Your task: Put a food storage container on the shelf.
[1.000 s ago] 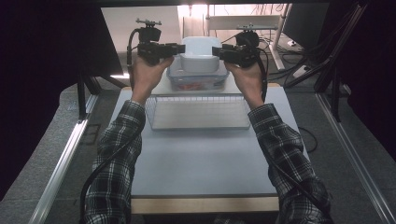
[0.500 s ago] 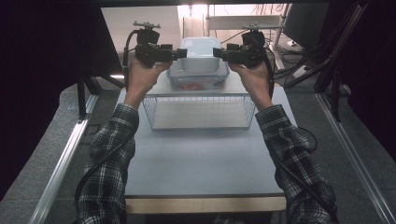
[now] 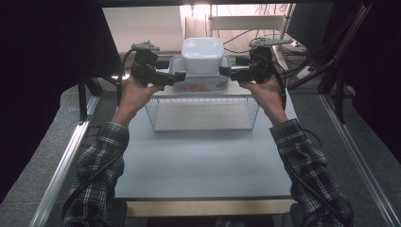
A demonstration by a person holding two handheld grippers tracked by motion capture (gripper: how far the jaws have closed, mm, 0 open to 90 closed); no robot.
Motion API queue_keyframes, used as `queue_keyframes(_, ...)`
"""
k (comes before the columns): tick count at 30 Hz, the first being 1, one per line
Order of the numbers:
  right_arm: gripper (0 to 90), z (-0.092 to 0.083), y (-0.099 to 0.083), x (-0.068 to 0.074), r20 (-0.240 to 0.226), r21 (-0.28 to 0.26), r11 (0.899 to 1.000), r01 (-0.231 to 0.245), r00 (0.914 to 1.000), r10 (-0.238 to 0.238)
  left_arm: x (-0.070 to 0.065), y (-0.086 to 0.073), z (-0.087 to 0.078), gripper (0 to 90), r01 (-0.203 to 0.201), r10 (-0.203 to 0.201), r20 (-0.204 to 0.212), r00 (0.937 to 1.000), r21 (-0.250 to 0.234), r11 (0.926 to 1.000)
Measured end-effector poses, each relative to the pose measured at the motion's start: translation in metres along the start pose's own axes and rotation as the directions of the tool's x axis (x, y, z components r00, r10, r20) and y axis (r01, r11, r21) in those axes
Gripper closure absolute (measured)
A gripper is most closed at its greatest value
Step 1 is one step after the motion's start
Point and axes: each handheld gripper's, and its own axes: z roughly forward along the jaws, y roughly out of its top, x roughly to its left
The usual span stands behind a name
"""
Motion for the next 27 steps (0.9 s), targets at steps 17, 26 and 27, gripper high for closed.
queue_keyframes(17, 11.0, -0.005, -0.031, 0.012, -0.053, 0.035, 0.999, 0.04, 0.9979, -0.038, -0.023, -0.037, -0.005, 4.2, -0.079, 0.078, 0.038, 0.9962, 0.015, 0.9968)
queue_keyframes(26, 7.4, -0.004, -0.049, 0.015, -0.078, 0.054, 0.998, 0.044, 0.9962, -0.039, -0.034, -0.061, -0.003, 4.2, -0.074, 0.071, 0.076, 0.9946, 0.034, 0.9967)
queue_keyframes(27, 7.2, -0.004, -0.05, 0.016, -0.079, 0.052, 0.997, 0.05, 0.9959, -0.046, -0.034, -0.061, -0.003, 4.3, -0.074, 0.071, 0.076, 0.9946, 0.034, 0.9967)
